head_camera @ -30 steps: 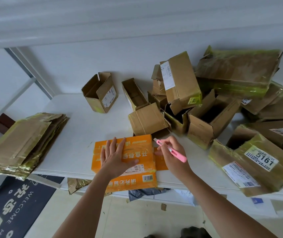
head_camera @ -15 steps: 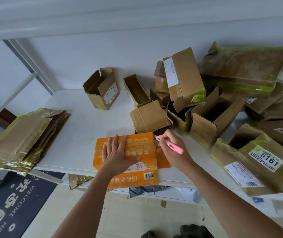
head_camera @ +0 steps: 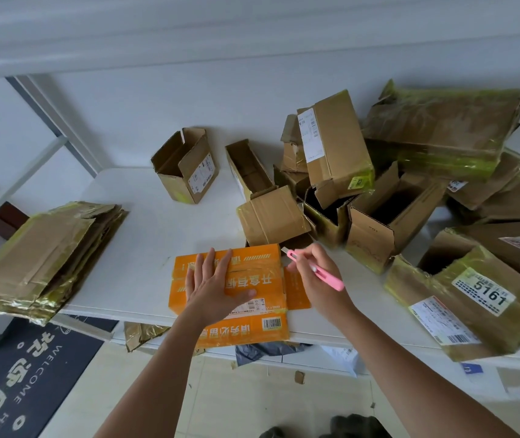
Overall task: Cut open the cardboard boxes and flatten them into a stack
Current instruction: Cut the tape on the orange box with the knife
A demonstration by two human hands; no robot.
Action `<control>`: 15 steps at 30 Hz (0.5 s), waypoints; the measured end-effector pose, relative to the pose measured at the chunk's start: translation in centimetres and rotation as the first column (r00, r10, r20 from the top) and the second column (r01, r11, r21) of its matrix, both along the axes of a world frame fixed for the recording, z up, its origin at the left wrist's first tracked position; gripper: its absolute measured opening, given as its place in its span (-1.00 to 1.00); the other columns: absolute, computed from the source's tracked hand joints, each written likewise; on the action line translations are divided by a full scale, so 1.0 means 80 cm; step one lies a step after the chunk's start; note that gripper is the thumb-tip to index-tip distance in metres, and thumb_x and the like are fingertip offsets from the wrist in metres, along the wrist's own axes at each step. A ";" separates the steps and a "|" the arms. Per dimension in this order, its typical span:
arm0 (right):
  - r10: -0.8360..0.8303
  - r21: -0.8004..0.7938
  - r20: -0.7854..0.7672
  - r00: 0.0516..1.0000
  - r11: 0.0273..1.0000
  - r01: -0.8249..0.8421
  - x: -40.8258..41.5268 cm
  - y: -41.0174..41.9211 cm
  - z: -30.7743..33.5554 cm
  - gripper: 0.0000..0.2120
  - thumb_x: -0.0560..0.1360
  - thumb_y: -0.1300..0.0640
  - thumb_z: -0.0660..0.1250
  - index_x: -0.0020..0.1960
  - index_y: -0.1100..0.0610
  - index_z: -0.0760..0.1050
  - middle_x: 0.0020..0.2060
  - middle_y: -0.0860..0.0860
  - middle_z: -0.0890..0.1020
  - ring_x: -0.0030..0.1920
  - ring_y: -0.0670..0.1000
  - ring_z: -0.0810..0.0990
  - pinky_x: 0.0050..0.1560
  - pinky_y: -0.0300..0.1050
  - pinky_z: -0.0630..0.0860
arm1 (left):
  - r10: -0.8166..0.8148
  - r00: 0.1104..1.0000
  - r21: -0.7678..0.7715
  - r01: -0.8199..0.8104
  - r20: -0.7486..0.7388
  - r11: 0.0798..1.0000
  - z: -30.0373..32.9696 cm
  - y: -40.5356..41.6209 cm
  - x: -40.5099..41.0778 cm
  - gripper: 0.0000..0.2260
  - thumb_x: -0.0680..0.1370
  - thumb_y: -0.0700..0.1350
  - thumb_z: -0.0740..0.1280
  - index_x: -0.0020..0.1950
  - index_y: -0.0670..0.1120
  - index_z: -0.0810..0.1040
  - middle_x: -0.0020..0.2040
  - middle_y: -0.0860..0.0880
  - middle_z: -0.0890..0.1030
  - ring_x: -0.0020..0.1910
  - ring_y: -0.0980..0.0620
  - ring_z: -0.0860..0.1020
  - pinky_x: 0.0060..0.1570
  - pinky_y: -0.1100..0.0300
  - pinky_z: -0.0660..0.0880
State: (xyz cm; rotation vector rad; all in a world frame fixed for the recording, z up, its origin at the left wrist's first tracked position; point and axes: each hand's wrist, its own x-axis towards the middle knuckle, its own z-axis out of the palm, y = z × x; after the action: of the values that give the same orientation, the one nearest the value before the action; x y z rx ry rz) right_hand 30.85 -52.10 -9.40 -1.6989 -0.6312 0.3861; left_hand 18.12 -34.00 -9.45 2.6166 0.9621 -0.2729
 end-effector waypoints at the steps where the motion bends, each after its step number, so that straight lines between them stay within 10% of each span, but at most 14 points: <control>1: 0.007 -0.007 0.005 1.000 1.000 -0.007 0.001 0.003 -0.001 -0.88 0.65 0.12 0.21 0.00 0.16 0.41 -0.17 0.04 0.66 -0.14 -0.15 0.65 -0.21 -0.35 0.54 | 0.001 1.000 -0.004 -0.001 0.002 1.000 0.000 0.000 0.000 -0.03 0.30 0.52 0.10 0.59 0.19 -0.18 0.61 0.02 -0.24 0.57 -0.09 -0.32 0.50 -0.13 -0.29; 15: -0.008 -0.044 0.000 1.000 0.999 0.008 0.005 0.013 -0.007 -0.93 0.64 0.16 0.22 -0.02 0.11 0.41 -0.17 0.06 0.66 -0.15 -0.10 0.66 -0.22 -0.35 0.55 | 0.008 1.000 -0.007 -0.008 0.000 1.000 -0.003 0.003 0.003 -0.04 0.31 0.51 0.12 0.59 0.19 -0.17 0.62 0.03 -0.24 0.57 -0.09 -0.31 0.50 -0.14 -0.29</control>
State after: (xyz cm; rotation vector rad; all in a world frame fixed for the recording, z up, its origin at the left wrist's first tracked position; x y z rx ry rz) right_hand 31.23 -51.08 -9.96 -1.7425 -0.6196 0.3974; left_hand 18.37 -33.78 -9.72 2.6061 0.9706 -0.2740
